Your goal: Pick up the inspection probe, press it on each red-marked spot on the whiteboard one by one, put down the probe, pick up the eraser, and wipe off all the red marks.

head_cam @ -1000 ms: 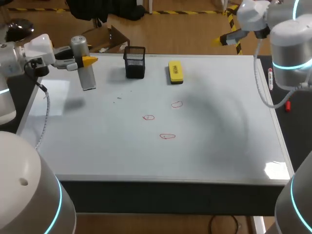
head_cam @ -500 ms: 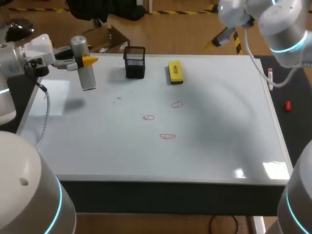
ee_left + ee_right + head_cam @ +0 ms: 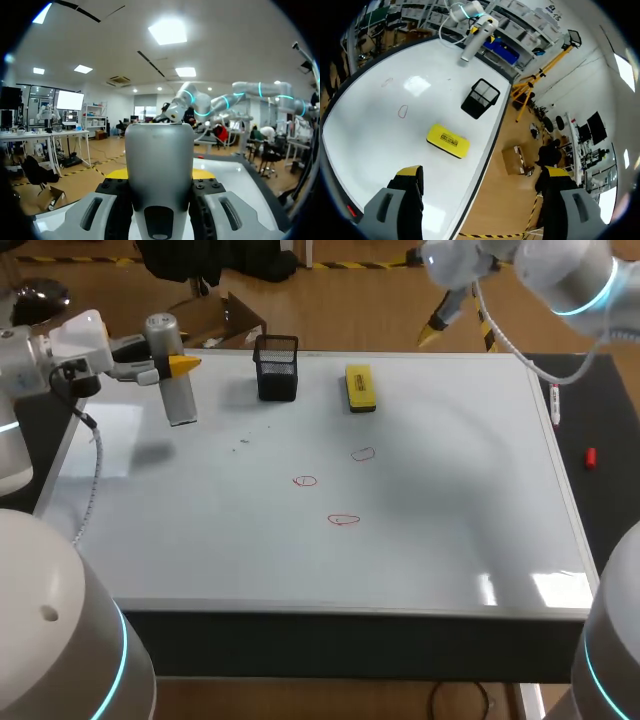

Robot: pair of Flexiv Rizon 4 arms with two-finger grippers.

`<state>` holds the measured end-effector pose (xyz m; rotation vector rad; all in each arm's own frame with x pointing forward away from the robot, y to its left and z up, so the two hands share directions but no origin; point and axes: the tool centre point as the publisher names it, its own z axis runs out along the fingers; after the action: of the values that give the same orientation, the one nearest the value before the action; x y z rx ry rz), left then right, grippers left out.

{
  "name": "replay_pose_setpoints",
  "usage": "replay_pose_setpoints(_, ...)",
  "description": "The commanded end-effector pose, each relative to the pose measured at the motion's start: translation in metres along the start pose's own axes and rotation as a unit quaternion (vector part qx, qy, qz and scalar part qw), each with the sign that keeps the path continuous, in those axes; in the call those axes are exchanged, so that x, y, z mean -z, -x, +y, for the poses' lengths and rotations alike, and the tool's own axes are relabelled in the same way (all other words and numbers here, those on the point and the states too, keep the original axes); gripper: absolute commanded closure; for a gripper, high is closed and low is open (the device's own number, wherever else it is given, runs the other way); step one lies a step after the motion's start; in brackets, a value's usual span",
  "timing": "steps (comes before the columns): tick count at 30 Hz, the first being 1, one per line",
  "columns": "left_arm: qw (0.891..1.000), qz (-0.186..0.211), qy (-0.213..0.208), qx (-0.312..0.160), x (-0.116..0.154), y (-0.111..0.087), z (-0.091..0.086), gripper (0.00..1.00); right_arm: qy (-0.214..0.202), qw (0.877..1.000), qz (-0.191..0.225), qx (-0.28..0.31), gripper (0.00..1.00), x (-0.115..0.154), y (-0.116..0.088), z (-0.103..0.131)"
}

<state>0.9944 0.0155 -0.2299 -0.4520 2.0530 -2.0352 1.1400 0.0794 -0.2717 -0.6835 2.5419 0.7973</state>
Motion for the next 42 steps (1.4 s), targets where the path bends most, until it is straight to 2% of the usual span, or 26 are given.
replay_pose_setpoints(1,1.0,-0.003,-0.001,-0.001,0.0,-0.001,-0.001,1.0,-0.016,0.994,0.102,0.041,0.0,-0.008,0.004,0.008)
replay_pose_setpoints(11,1.0,-0.003,-0.001,-0.001,0.0,-0.001,-0.001,1.0,-0.033,0.979,0.109,0.17,0.0,-0.035,-0.008,0.012)
replay_pose_setpoints(20,1.0,-0.003,-0.001,-0.001,0.0,-0.001,-0.001,1.0,-0.038,0.966,0.1,0.235,0.0,-0.053,-0.021,0.014)
replay_pose_setpoints(25,1.0,-0.003,-0.001,-0.001,0.0,-0.001,-0.001,1.0,-0.023,0.956,0.119,0.268,0.0,-0.067,-0.034,0.014)
replay_pose_setpoints(38,1.0,-0.003,-0.001,-0.001,0.0,-0.001,-0.001,1.0,0.018,0.913,0.199,0.355,0.0,-0.095,-0.061,0.013)
replay_pose_setpoints(42,1.0,-0.003,-0.001,-0.001,0.0,-0.001,-0.001,1.0,0.034,0.894,0.223,0.387,0.0,-0.099,-0.069,0.015)
